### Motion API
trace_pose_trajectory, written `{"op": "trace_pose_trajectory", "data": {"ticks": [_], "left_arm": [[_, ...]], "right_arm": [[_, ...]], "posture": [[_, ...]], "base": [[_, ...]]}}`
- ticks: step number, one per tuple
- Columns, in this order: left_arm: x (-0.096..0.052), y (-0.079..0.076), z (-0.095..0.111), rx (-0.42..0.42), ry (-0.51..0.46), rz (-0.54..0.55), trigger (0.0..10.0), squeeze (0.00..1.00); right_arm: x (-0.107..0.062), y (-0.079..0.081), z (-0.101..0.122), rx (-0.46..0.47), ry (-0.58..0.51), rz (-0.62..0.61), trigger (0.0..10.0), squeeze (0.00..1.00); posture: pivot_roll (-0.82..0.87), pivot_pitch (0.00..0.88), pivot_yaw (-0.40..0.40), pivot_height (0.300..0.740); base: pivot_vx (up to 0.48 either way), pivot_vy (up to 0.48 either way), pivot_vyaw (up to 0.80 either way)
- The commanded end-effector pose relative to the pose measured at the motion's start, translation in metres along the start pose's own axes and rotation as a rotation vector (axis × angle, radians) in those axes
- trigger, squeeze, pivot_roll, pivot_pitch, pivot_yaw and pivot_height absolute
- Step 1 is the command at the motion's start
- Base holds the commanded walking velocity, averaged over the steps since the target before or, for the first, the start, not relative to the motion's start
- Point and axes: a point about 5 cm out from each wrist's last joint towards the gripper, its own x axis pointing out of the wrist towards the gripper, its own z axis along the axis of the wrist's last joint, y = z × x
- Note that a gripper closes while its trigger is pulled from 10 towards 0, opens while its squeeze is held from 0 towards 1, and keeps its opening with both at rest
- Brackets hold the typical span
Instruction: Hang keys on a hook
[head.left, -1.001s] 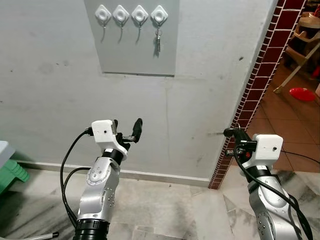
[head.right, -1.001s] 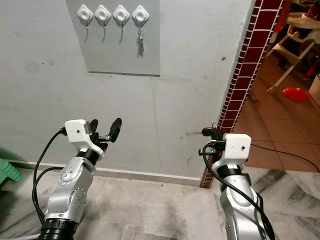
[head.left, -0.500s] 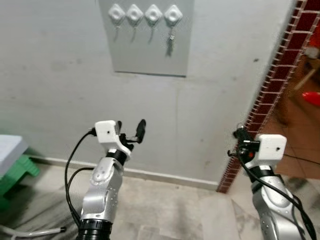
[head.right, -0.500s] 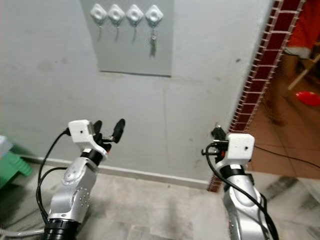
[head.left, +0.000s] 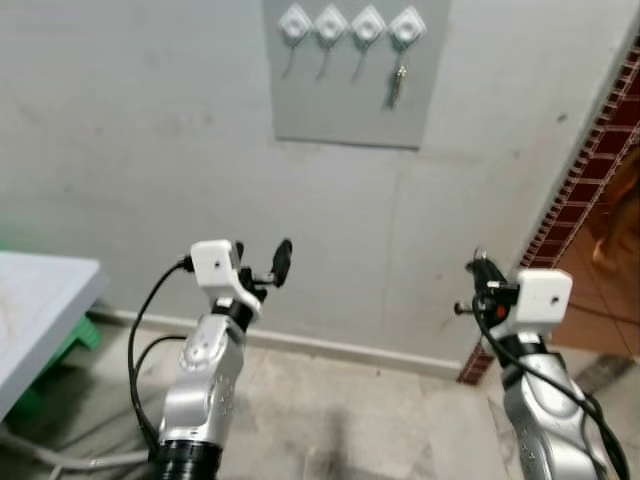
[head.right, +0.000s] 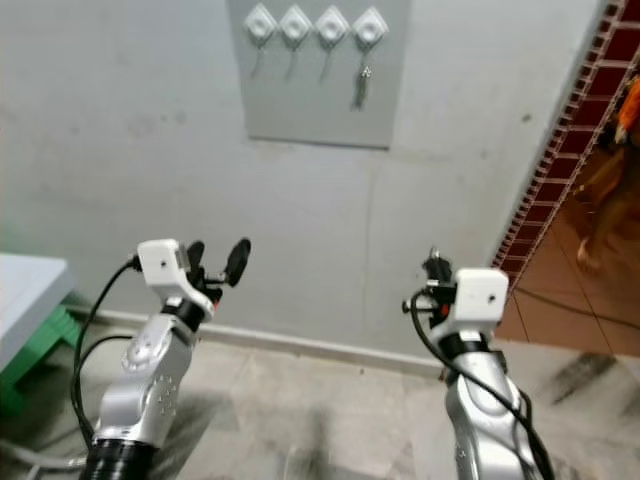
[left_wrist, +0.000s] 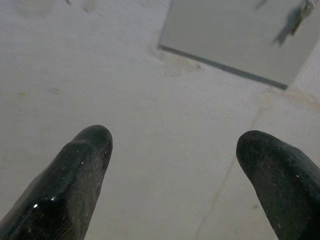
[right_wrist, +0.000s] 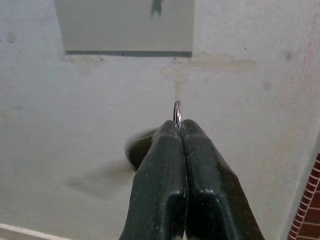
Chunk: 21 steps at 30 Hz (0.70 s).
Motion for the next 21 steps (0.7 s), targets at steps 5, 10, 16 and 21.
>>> {"op": "trace_pose_trajectory", "data": {"ticks": [5, 10, 16, 21], "left_arm": [[0.003, -0.009, 0.001, 0.007, -0.001, -0.02, 10.0, 0.0], [0.002, -0.011, 0.004, 0.015, -0.015, -0.045, 10.0, 0.0], [0.001, -0.01, 0.008, 0.022, -0.033, -0.054, 10.0, 0.0], [0.001, -0.007, 0.01, 0.011, -0.04, -0.043, 10.0, 0.0]], "right_arm": [[0.001, -0.006, 0.009, -0.012, -0.033, -0.014, 10.0, 0.0], [0.001, -0.007, 0.015, 0.0, -0.067, -0.013, 10.0, 0.0], [0.0, -0.007, 0.021, 0.003, -0.104, -0.003, 10.0, 0.0], [0.001, -0.009, 0.019, -0.006, -0.09, -0.011, 10.0, 0.0]], "posture": [[-0.1, 0.054, 0.025, 0.74], [-0.1, 0.056, 0.025, 0.74], [-0.1, 0.06, 0.024, 0.74], [-0.1, 0.064, 0.021, 0.74]], "base": [[0.0, 0.0, 0.0], [0.106, 0.0, 0.0], [0.326, 0.0, 0.0], [0.373, 0.0, 0.0]]}}
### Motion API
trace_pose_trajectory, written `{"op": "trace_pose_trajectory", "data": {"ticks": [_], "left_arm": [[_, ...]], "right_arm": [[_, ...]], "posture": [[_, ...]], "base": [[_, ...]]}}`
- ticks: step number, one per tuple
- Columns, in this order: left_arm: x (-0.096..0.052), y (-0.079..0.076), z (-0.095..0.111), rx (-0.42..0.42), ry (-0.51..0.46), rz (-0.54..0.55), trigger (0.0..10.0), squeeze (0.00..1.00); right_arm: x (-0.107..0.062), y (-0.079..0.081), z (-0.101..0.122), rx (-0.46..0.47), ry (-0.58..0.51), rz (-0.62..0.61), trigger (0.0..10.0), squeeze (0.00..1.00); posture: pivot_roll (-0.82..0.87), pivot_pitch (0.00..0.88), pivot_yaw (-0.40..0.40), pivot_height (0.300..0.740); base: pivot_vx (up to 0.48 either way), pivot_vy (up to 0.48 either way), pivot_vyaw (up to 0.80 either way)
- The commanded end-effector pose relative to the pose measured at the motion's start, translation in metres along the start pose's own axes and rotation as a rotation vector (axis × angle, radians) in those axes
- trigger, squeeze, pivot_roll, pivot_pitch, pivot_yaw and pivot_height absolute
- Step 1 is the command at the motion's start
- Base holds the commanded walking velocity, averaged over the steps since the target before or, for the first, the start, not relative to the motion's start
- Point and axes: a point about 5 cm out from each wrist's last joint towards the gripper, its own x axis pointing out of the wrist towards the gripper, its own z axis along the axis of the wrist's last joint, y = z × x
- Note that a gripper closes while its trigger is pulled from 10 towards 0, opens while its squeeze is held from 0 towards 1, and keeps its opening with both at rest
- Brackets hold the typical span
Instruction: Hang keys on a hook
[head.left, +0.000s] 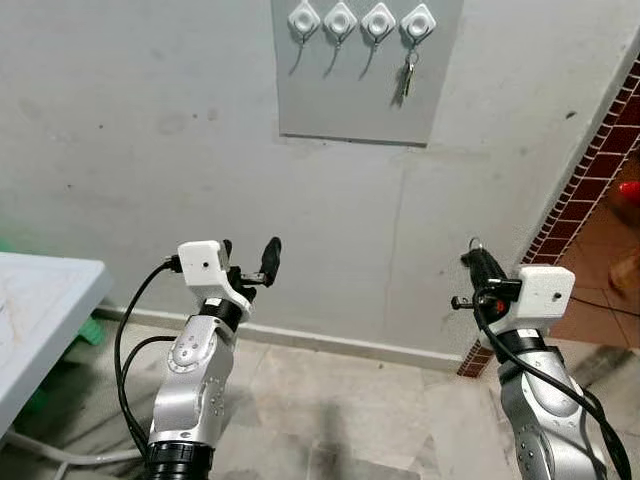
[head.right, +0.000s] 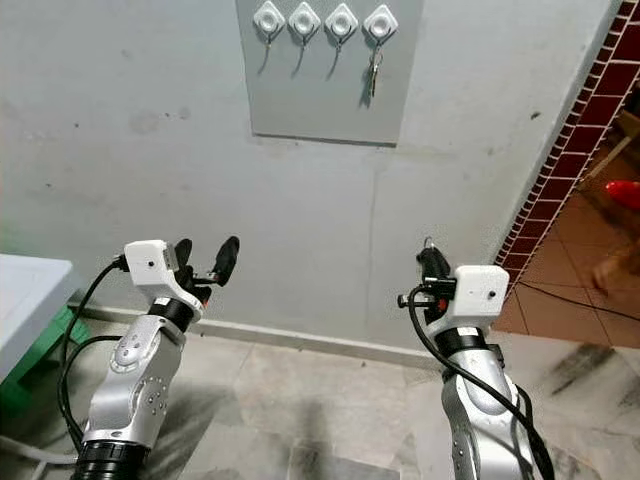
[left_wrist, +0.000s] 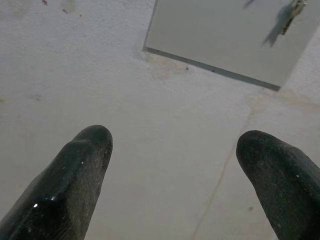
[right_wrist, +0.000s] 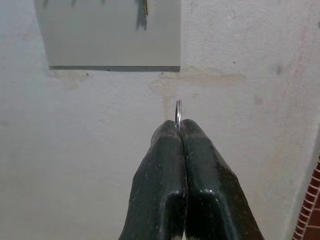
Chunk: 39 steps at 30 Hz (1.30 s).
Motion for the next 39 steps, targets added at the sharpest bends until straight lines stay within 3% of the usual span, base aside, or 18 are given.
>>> {"op": "trace_pose_trajectory", "data": {"ticks": [1, 39], "left_arm": [[0.0002, 0.0011, 0.0051, 0.005, -0.014, -0.006, 10.0, 0.0], [-0.0024, -0.0008, 0.0039, -0.006, -0.014, 0.006, 10.0, 0.0]], "right_arm": [[0.0021, 0.0011, 0.0061, -0.003, -0.023, 0.009, 10.0, 0.0], [0.0011, 0.001, 0.0034, -0.007, -0.001, 0.025, 10.0, 0.0]], "posture": [[-0.1, 0.064, 0.021, 0.74], [-0.09, 0.072, 0.007, 0.74]], "base": [[0.375, 0.0, 0.0], [0.33, 0.0, 0.0]]}}
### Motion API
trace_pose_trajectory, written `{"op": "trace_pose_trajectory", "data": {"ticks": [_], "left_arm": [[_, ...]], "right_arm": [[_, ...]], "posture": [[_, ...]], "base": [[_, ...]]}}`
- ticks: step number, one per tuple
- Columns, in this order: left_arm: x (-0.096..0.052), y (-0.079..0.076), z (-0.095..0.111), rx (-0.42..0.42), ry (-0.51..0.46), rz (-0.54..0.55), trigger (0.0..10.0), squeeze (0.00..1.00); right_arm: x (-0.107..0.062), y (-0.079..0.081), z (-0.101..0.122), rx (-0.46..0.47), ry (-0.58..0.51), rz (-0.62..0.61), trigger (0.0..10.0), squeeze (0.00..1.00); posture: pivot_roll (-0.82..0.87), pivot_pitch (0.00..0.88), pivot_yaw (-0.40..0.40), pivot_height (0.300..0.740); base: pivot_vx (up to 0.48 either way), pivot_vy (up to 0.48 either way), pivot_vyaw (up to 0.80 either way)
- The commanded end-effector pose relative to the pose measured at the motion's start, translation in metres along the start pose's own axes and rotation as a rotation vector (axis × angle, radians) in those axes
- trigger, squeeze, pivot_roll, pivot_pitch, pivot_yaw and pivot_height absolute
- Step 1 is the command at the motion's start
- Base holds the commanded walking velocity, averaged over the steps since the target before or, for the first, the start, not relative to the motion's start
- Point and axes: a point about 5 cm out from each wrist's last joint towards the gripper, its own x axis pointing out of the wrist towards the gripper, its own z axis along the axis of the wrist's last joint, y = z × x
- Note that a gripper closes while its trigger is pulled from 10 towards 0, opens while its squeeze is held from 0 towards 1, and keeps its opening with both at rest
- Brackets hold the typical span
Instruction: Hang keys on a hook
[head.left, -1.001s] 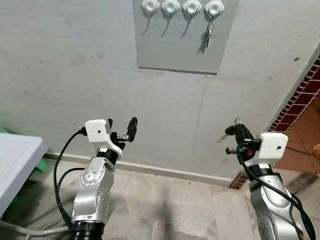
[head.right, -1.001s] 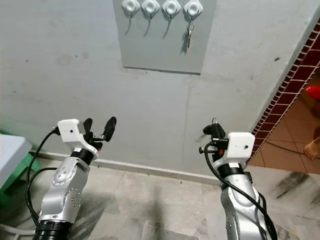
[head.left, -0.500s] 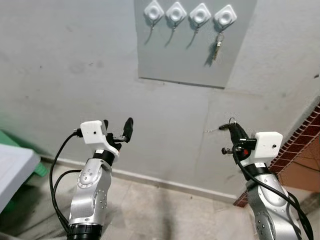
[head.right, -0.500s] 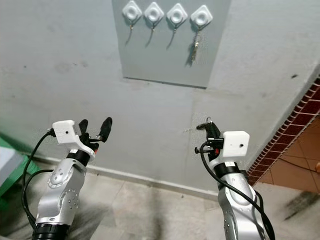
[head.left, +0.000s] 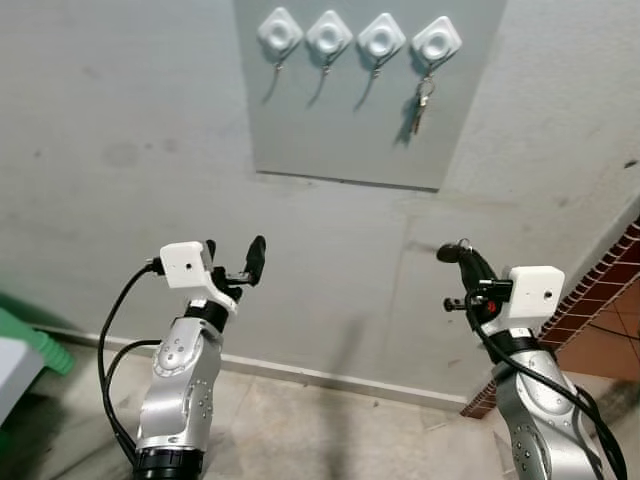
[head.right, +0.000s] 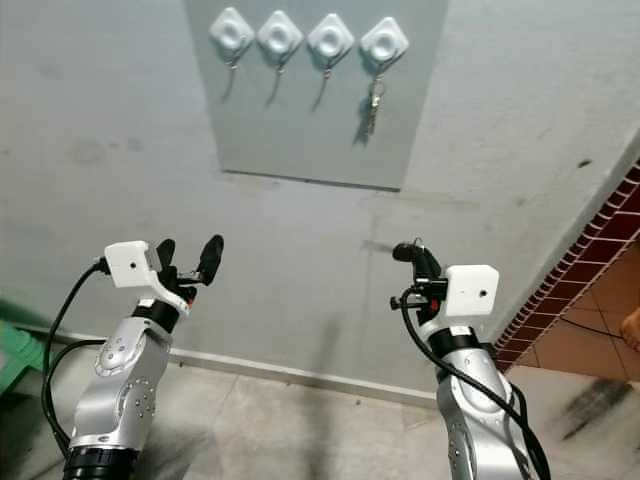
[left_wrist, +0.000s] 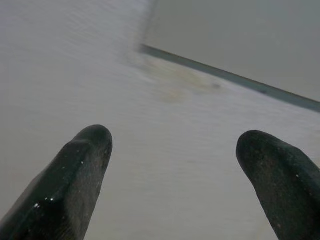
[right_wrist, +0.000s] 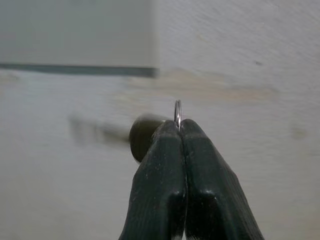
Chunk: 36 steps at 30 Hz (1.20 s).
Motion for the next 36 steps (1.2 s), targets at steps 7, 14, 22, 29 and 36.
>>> {"op": "trace_pose_trajectory", "data": {"ticks": [7, 14, 22, 29, 36], "left_arm": [[0.0, -0.002, 0.003, 0.049, -0.008, -0.004, 10.0, 0.0], [0.002, -0.006, 0.009, 0.078, -0.027, -0.06, 10.0, 0.0], [0.005, -0.017, 0.017, 0.131, -0.048, -0.152, 10.0, 0.0], [0.013, -0.033, 0.027, 0.155, -0.076, -0.25, 10.0, 0.0], [0.017, -0.046, 0.034, 0.177, -0.096, -0.315, 10.0, 0.0]], "right_arm": [[0.004, 0.001, 0.006, 0.0, -0.024, 0.005, 10.0, 0.0], [0.006, 0.001, 0.009, -0.012, -0.032, 0.017, 10.0, 0.0], [0.015, 0.005, 0.019, -0.021, -0.072, 0.052, 10.0, 0.0], [0.031, 0.013, 0.038, -0.018, -0.135, 0.102, 10.0, 0.0], [0.049, 0.019, 0.06, -0.019, -0.211, 0.142, 10.0, 0.0]], "posture": [[-0.09, 0.067, 0.007, 0.74], [-0.09, 0.06, 0.007, 0.74], [-0.09, 0.06, 0.008, 0.74], [-0.08, 0.07, 0.006, 0.74], [-0.08, 0.077, 0.002, 0.74]], "base": [[0.081, 0.0, 0.0], [0.0, 0.0, 0.0], [0.0, 0.0, 0.0], [0.0, 0.0, 0.0], [0.0, 0.0, 0.0]]}}
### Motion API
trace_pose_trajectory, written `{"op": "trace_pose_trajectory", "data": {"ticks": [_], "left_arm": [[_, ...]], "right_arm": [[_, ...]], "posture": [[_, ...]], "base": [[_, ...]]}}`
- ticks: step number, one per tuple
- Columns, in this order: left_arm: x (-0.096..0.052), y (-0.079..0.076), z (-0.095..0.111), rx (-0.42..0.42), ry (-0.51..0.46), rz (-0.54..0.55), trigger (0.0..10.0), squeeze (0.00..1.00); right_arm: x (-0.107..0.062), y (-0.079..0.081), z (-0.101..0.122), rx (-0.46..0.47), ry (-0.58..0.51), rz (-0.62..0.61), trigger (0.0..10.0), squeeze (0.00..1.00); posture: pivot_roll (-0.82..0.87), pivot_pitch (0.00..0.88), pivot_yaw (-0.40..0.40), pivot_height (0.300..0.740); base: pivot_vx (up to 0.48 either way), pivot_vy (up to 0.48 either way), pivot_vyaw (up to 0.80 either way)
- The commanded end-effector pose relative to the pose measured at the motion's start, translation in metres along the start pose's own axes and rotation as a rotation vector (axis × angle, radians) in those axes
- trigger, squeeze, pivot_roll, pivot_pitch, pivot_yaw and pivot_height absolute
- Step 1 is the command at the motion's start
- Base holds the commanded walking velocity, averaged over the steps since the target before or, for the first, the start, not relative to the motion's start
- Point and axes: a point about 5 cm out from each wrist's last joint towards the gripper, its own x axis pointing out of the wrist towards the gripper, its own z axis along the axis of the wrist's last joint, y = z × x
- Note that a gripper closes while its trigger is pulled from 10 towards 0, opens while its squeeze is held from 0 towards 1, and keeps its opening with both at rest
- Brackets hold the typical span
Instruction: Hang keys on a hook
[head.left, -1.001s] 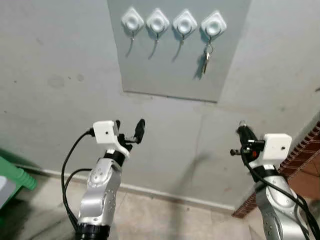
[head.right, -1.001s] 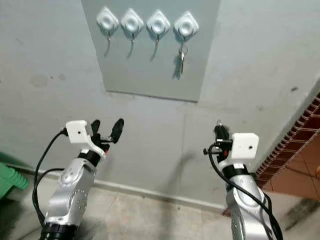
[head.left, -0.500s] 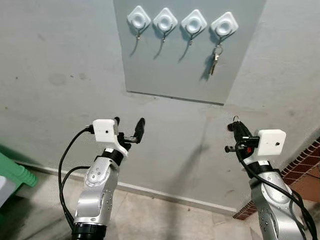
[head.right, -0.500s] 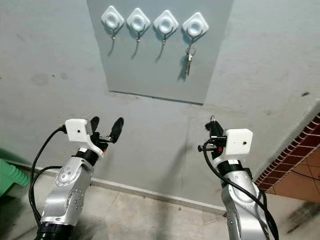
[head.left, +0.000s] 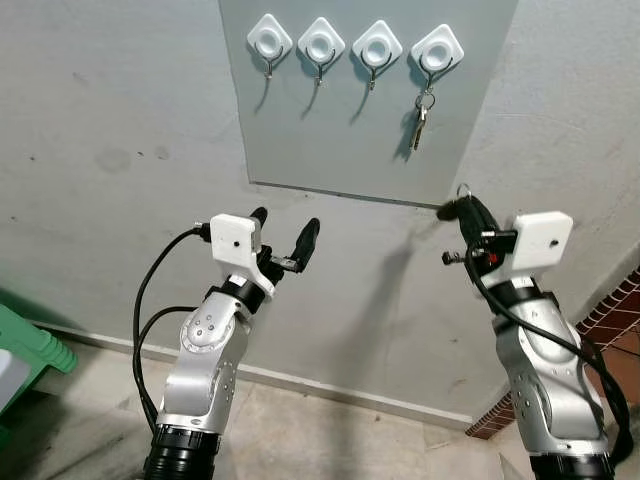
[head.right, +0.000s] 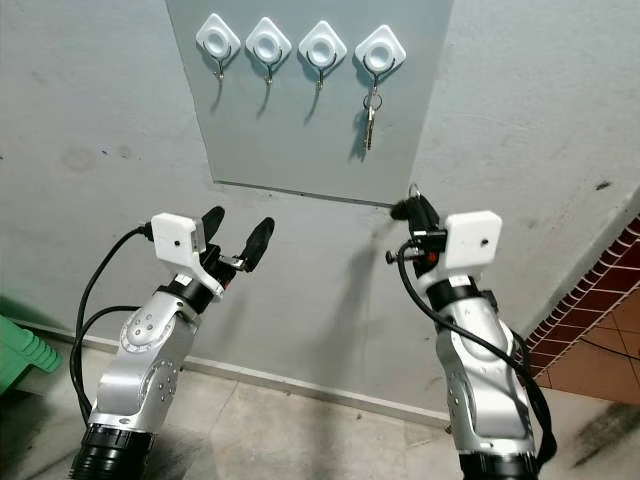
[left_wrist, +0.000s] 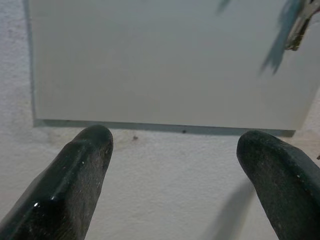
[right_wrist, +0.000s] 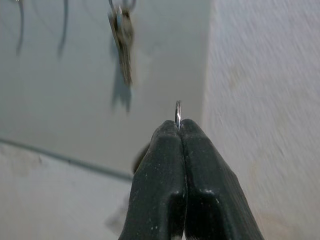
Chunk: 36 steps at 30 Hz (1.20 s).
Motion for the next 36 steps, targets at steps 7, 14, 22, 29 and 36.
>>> {"op": "trace_pose_trajectory", "data": {"ticks": [7, 14, 22, 29, 36], "left_arm": [[0.009, -0.007, 0.014, 0.038, -0.036, -0.05, 10.0, 0.0], [0.017, -0.01, 0.023, 0.065, -0.057, -0.072, 10.0, 0.0], [0.019, -0.012, 0.027, 0.066, -0.066, -0.078, 10.0, 0.0], [0.019, -0.014, 0.031, 0.08, -0.075, -0.097, 10.0, 0.0], [0.022, -0.025, 0.033, 0.092, -0.077, -0.162, 10.0, 0.0]], "right_arm": [[0.019, 0.001, 0.017, 0.01, -0.063, 0.027, 10.0, 0.0], [0.037, 0.003, 0.032, 0.006, -0.114, 0.071, 10.0, 0.0], [0.024, 0.009, 0.006, 0.013, -0.003, 0.125, 10.0, 0.0], [0.011, 0.024, -0.004, 0.036, 0.034, 0.199, 10.0, 0.0], [0.026, 0.038, 0.021, 0.075, -0.07, 0.265, 10.0, 0.0]], "posture": [[-0.08, 0.083, -0.004, 0.74], [-0.08, 0.083, -0.007, 0.74], [-0.07, 0.084, -0.014, 0.74], [-0.08, 0.085, -0.006, 0.74], [-0.08, 0.078, -0.001, 0.74]], "base": [[0.0, 0.0, 0.0], [0.0, 0.0, 0.0], [0.0, 0.0, 0.0], [0.0, 0.0, 0.0], [0.0, 0.0, 0.0]]}}
